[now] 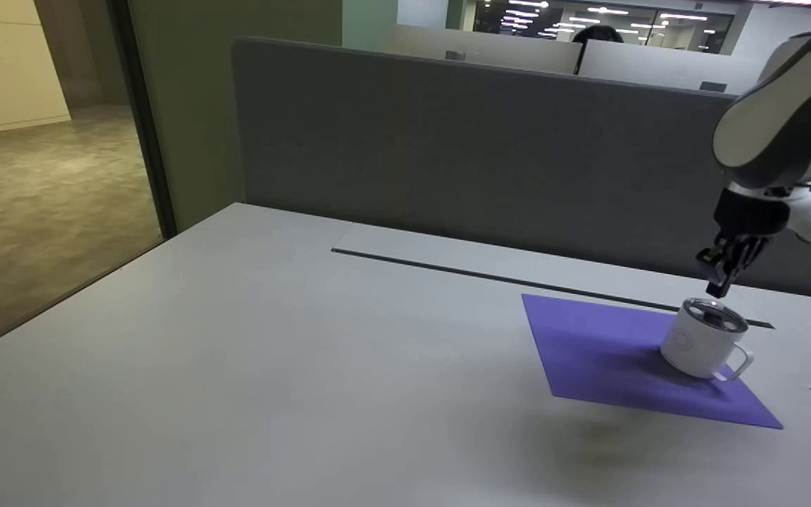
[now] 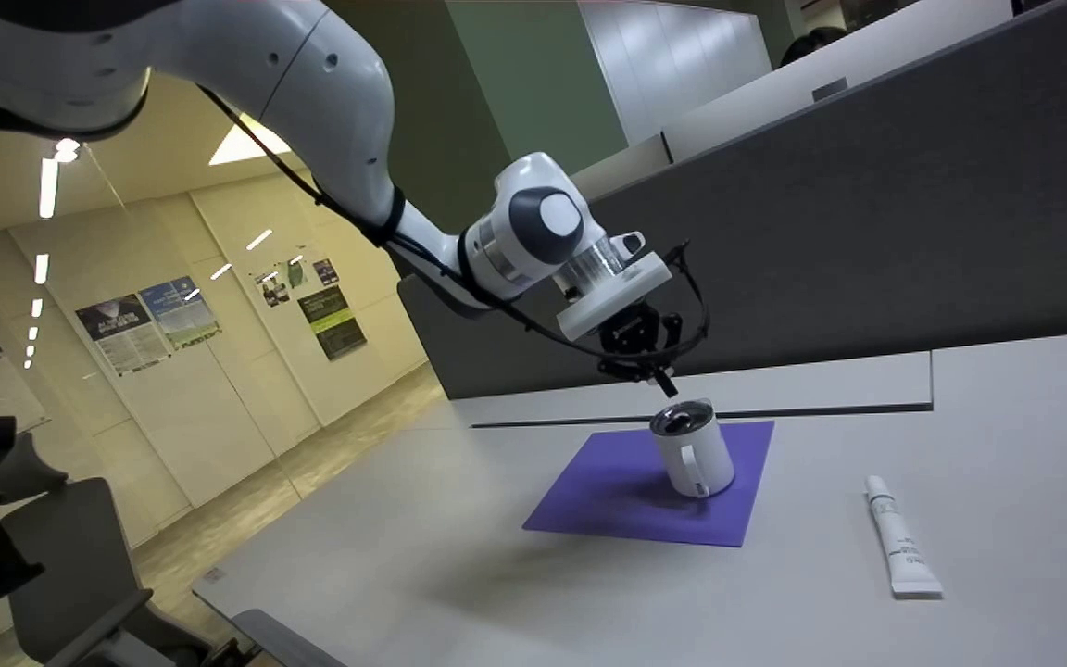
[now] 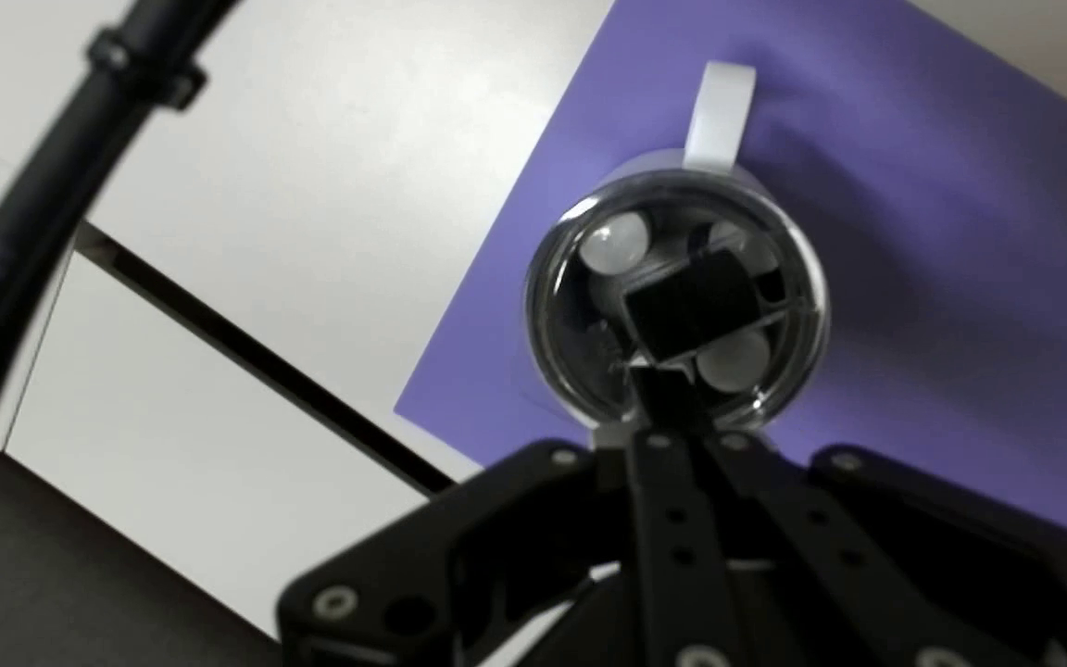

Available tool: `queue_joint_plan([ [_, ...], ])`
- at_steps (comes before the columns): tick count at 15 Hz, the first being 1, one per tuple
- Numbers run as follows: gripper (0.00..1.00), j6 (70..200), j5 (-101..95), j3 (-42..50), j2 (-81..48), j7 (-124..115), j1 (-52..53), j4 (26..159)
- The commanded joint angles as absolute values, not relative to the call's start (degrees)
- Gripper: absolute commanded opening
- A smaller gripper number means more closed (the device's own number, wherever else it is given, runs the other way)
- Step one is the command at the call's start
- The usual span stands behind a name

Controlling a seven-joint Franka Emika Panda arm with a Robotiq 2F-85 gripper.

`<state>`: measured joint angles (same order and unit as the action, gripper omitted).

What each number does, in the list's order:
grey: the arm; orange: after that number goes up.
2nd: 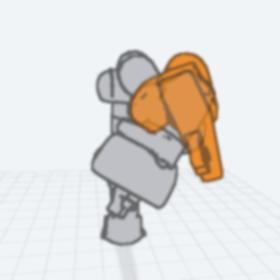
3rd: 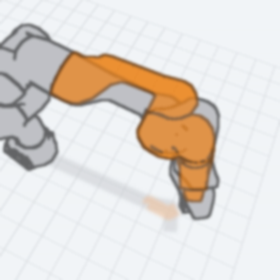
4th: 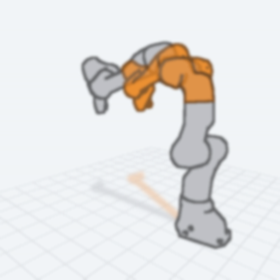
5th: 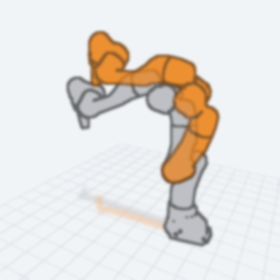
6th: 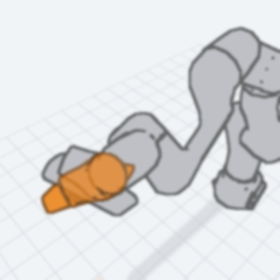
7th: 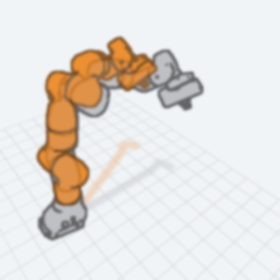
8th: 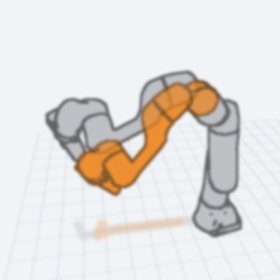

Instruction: Remove the lid from the cup

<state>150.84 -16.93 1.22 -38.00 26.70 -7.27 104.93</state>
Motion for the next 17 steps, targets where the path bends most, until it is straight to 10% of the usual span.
queue_joint_plan([
  [1, 0.00, 144.9, -16.3, -0.6, -30.7, 30.7, -8.4, 105.7],
  [2, 0.00, 143.4, -16.0, -0.9, -28.8, 31.8, -8.5, 106.0],
  [3, 0.25, 141.7, -15.9, -1.2, -27.2, 33.1, -8.6, 106.2],
  [12, 0.81, 133.1, -14.0, -0.7, -24.6, 39.6, -7.3, 103.9],
  [13, 0.62, 135.0, -14.0, -0.7, -24.8, 39.2, -7.4, 104.8],
  [17, 0.81, 134.5, -14.0, -0.7, -24.8, 39.3, -7.3, 104.7],
])
